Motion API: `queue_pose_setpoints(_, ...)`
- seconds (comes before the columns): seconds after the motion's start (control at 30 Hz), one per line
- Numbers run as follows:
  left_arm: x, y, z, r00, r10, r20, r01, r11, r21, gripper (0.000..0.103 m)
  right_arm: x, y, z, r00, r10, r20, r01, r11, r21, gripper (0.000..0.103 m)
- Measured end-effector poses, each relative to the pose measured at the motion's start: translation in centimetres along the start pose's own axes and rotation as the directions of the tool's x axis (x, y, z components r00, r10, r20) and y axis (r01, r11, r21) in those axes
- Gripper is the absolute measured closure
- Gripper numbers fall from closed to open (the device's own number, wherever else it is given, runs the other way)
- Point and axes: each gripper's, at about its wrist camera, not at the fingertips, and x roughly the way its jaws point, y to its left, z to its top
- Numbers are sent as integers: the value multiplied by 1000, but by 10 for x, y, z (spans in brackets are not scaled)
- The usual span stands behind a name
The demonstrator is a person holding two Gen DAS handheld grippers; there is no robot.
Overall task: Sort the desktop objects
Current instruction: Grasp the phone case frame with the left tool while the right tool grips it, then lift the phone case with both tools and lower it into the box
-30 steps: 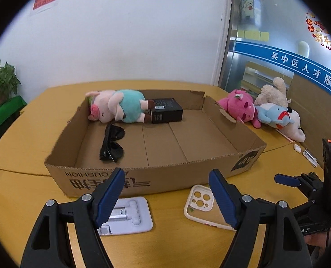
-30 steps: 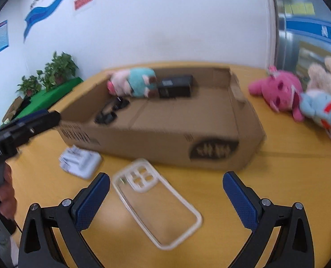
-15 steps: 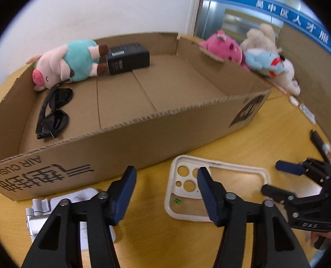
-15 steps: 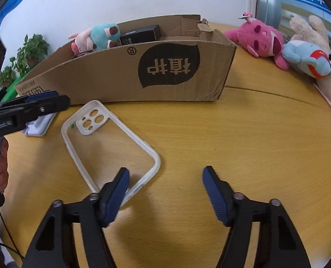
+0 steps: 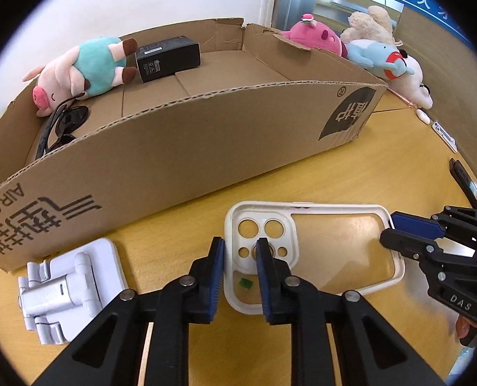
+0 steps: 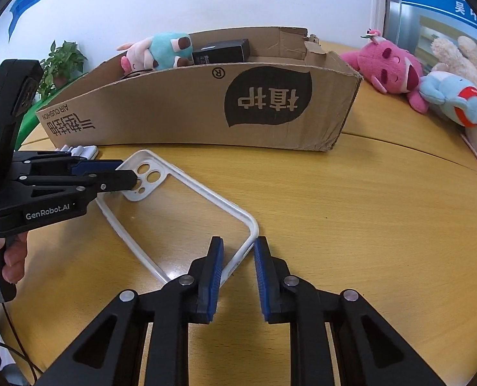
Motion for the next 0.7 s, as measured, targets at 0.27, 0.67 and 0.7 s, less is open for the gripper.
queue_pose_setpoints(0.27,-41,-11,11,986,-140,96,140,990,3,97,-19,-5,2,994,88,69,-90,995,37,102)
queue_pose_setpoints(0.67,-71,-4,23,981,-100,166,104,994,-15,95,-67,9,52,974,89,206,-78,995,-59,101)
queue_pose_setpoints(0.7,-69,2,21,983,-89,159,96,995,-37,95,-66,-1,47,976,97,194,-94,995,-20,101)
